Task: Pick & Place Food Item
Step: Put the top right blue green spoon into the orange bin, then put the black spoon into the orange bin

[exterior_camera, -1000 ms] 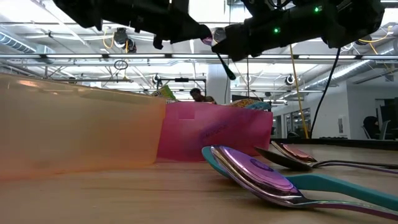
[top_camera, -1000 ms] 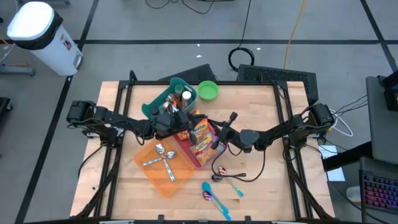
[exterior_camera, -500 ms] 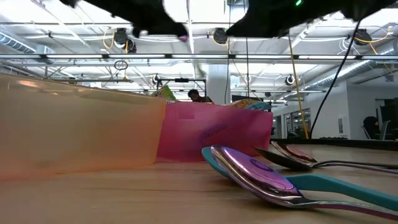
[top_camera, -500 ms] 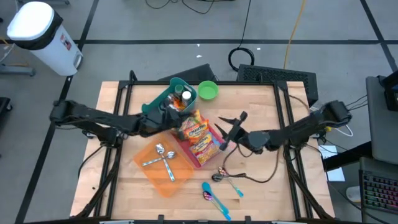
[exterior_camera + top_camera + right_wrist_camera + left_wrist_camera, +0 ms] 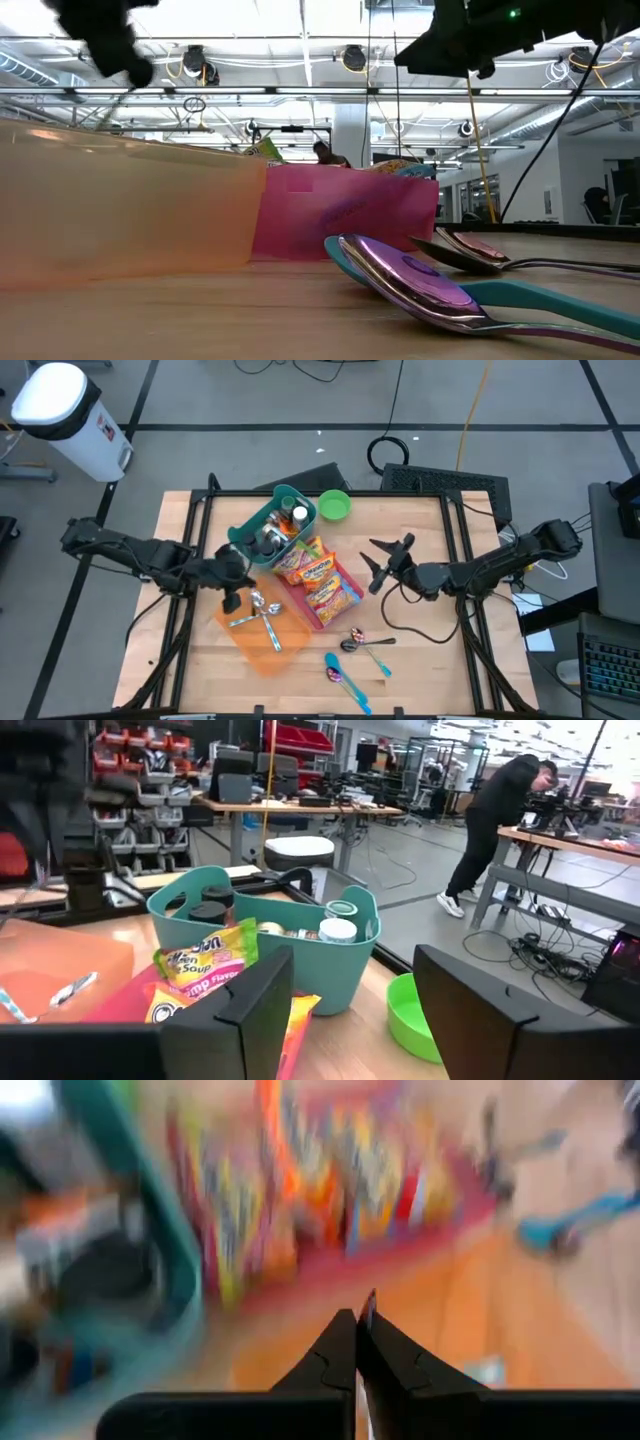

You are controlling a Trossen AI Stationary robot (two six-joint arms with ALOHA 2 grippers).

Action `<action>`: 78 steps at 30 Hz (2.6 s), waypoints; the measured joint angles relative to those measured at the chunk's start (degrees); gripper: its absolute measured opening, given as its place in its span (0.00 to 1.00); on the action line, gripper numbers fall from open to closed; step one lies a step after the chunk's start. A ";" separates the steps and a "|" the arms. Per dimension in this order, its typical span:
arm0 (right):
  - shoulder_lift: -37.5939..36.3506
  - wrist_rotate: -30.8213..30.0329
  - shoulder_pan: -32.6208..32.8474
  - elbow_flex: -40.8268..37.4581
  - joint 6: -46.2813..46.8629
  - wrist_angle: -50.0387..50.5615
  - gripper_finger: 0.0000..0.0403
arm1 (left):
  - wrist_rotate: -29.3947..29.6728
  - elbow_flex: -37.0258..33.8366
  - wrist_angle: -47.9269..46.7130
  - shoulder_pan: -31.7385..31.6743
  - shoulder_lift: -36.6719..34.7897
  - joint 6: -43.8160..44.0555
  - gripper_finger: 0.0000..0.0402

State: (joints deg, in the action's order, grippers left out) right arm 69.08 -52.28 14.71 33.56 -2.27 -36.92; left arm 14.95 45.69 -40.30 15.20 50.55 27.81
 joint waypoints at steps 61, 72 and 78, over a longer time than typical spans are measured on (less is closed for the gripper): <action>0.02 23.34 -1.10 -0.68 7.17 -0.40 0.51 | 3.30 -0.11 -10.67 0.57 18.55 3.81 0.54; 2.71 38.33 9.99 -0.64 20.27 19.09 0.54 | 3.20 -0.11 -2.15 0.57 18.55 0.29 0.54; 12.62 37.48 16.98 -0.64 19.56 20.30 0.52 | 3.71 -0.11 2.31 0.57 18.57 0.34 0.54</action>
State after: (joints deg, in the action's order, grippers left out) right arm 81.70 -14.80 31.69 32.93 17.30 -16.62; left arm 18.66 45.58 -37.99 15.77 69.12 28.15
